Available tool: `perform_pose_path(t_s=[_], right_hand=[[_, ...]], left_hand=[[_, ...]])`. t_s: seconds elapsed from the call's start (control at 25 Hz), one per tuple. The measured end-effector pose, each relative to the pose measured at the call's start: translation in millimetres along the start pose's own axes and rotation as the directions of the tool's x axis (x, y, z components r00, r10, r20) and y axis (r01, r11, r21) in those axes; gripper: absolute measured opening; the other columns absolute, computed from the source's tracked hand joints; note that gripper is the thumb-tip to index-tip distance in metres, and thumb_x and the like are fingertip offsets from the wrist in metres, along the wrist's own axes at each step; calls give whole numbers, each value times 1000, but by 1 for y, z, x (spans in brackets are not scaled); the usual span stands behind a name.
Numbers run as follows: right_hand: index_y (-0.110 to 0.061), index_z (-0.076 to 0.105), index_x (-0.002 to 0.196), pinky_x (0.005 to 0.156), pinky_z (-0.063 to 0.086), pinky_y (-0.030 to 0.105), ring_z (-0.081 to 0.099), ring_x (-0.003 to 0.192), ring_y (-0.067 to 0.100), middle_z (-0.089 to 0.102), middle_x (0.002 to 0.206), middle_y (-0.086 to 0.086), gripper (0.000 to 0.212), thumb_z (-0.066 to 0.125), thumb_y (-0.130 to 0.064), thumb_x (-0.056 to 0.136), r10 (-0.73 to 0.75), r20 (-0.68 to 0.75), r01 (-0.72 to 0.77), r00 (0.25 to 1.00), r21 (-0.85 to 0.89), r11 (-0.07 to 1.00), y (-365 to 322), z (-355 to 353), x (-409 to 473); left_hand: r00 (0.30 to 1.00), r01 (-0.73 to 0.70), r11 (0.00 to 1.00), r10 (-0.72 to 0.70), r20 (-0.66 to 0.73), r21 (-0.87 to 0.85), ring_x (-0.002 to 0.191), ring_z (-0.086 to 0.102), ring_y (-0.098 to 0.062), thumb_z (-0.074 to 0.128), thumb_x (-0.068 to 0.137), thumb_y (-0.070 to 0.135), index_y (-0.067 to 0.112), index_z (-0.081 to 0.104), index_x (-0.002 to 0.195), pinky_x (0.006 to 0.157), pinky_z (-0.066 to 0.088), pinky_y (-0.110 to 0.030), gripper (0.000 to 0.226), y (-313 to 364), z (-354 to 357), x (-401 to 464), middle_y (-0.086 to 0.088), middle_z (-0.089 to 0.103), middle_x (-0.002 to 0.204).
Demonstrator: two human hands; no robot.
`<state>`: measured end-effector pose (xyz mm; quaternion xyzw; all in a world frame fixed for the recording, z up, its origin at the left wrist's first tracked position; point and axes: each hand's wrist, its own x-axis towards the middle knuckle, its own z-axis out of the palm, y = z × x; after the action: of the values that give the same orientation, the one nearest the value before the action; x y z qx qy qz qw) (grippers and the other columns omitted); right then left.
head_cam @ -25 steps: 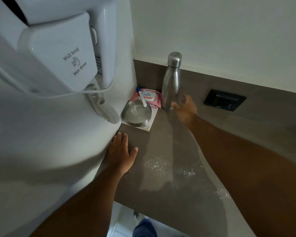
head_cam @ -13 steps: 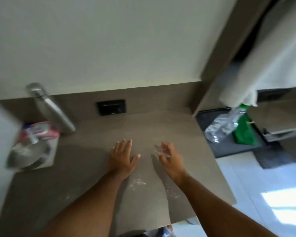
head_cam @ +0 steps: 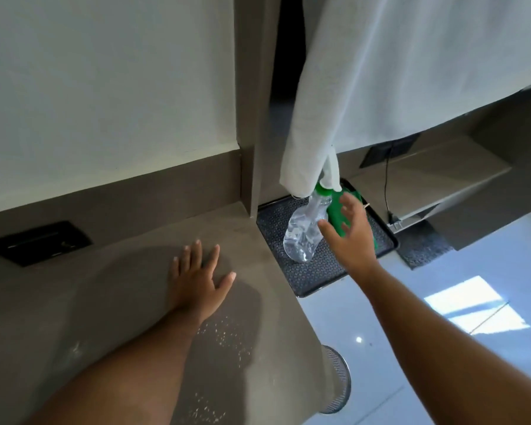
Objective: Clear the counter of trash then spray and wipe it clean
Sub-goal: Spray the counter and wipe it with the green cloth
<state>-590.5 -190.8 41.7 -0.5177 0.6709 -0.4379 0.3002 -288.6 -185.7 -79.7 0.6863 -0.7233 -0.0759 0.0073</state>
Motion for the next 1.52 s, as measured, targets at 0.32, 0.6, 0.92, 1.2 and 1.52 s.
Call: perform_pose_path(t_s=[0.32, 0.6, 0.92, 1.2, 1.52], right_hand=[[-9, 51, 124, 85, 54, 46, 61, 95, 22, 64, 109, 14, 51, 70, -4, 77, -124, 109, 113, 986, 95, 989, -29, 27, 89], [-25, 62, 104, 54, 55, 32, 61, 59, 17, 63, 82, 7, 44, 54, -9, 63, -33, 1, 33, 999, 35, 999, -52, -15, 18], [-16, 55, 98, 59, 46, 35, 55, 69, 26, 56, 80, -1, 26, 60, -17, 72, 7, 326, 148, 945, -449, 881, -85, 10, -185], [-13, 62, 102, 77, 56, 43, 63, 83, 30, 66, 95, 10, 27, 64, -12, 75, 123, 475, 125, 872, -458, 880, -98, 120, -299], [-24, 47, 57, 49, 40, 28, 48, 45, 9, 51, 53, -6, 26, 61, -21, 79, 71, 641, 260, 765, -406, 876, -117, 254, -403]], left_hand=[[997, 35, 999, -32, -72, 40, 149, 12, -28, 28, 82, 76, 40, 20, 151, 119, 10, -48, 78, -3, 10, 3, -8, 17, 162], [1000, 19, 1000, -19, 24, -8, 151, -1, -26, 19, 81, 79, 41, 10, 153, 119, -2, -47, 82, -5, 3, 0, -6, 1, 164], [999, 36, 984, -40, -17, -173, 149, 13, -29, 27, 87, 71, 30, 18, 154, 119, 10, -51, 79, -96, -25, -140, -9, 16, 162], [852, 478, 864, -500, -159, -158, 134, 38, -48, 29, 79, 64, -6, 43, 139, 109, 23, -63, 93, -299, -17, -354, -32, 41, 145], [757, 632, 762, -646, -94, -142, 140, 30, -38, 37, 78, 69, 0, 36, 144, 113, 21, -54, 95, -367, -3, -400, -22, 36, 152]])
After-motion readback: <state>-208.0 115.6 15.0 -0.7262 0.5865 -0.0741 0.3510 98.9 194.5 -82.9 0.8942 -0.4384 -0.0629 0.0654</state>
